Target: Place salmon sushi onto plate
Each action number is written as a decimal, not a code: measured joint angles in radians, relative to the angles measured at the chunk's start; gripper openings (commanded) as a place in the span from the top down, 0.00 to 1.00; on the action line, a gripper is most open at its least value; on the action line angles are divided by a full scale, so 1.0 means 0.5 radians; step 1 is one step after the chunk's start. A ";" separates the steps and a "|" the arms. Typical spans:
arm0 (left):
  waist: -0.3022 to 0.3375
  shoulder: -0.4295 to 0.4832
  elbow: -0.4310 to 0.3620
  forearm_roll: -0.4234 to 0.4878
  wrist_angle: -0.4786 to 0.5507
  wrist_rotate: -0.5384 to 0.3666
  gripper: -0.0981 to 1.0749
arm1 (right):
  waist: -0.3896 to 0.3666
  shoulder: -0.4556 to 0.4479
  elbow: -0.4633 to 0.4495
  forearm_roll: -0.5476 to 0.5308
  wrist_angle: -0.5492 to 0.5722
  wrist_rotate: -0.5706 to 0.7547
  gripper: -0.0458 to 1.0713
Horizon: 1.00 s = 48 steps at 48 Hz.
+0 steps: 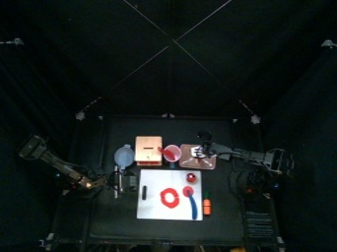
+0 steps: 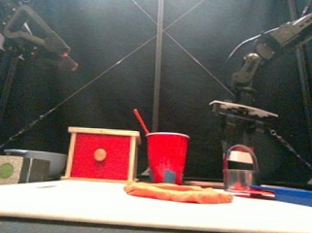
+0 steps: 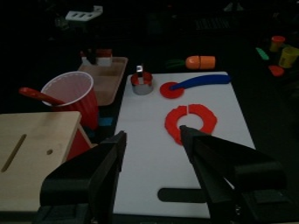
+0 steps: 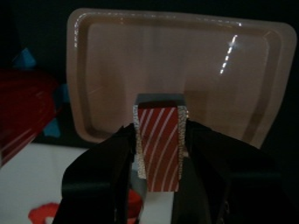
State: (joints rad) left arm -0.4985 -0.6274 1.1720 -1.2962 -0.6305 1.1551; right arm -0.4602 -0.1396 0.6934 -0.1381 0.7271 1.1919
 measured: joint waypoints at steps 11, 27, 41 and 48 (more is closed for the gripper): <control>0.000 0.003 0.009 0.003 0.000 0.000 0.17 | -0.061 0.202 0.028 -0.015 -0.218 -0.021 0.34; 0.000 0.000 0.012 0.006 0.000 0.003 0.17 | -0.104 0.249 0.003 -0.037 -0.233 -0.025 0.07; 0.003 0.003 0.018 0.003 0.000 0.000 0.17 | -0.034 0.144 -0.021 -0.034 -0.147 -0.025 0.04; 0.006 0.000 0.015 0.006 0.000 0.003 0.17 | 0.153 -0.034 -0.037 -0.046 -0.064 -0.021 0.04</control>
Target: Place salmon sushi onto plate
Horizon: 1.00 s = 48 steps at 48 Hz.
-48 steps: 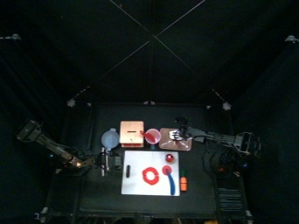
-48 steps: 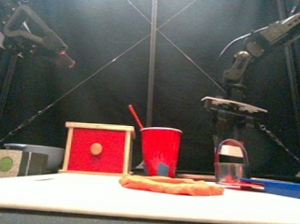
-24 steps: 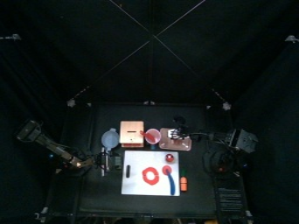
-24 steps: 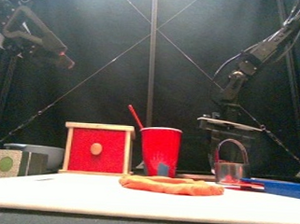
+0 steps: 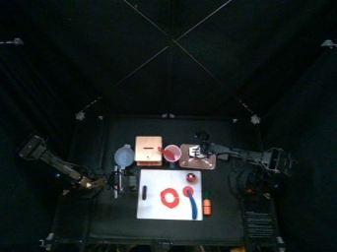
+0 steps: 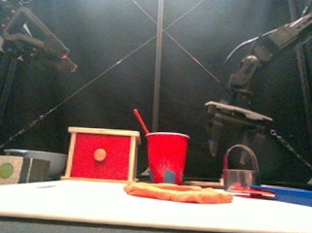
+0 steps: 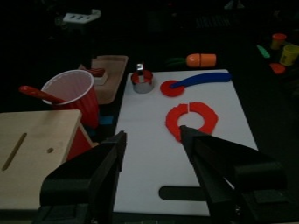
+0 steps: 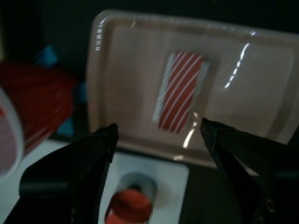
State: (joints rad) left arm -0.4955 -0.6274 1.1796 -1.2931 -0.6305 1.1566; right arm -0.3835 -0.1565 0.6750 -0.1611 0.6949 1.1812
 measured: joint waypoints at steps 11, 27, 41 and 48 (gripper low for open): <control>0.000 0.000 0.000 -0.006 -0.009 -0.003 0.17 | 0.353 -0.285 0.055 -0.009 -0.009 0.012 0.04; 0.040 0.003 0.046 -0.043 -0.009 -0.003 0.17 | 0.681 -0.638 0.301 -0.221 -0.479 0.034 0.04; 0.046 0.003 0.074 -0.064 -0.009 -0.003 0.17 | 0.828 -0.856 0.414 -0.672 -1.175 0.052 0.04; 0.046 0.003 0.074 -0.074 -0.006 -0.003 0.17 | 0.822 -0.776 0.433 -0.644 -1.221 0.052 0.04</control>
State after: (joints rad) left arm -0.4725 -0.6259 1.2164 -1.3300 -0.6335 1.1551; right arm 0.0276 -0.5446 0.8912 -0.4832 0.0844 1.2072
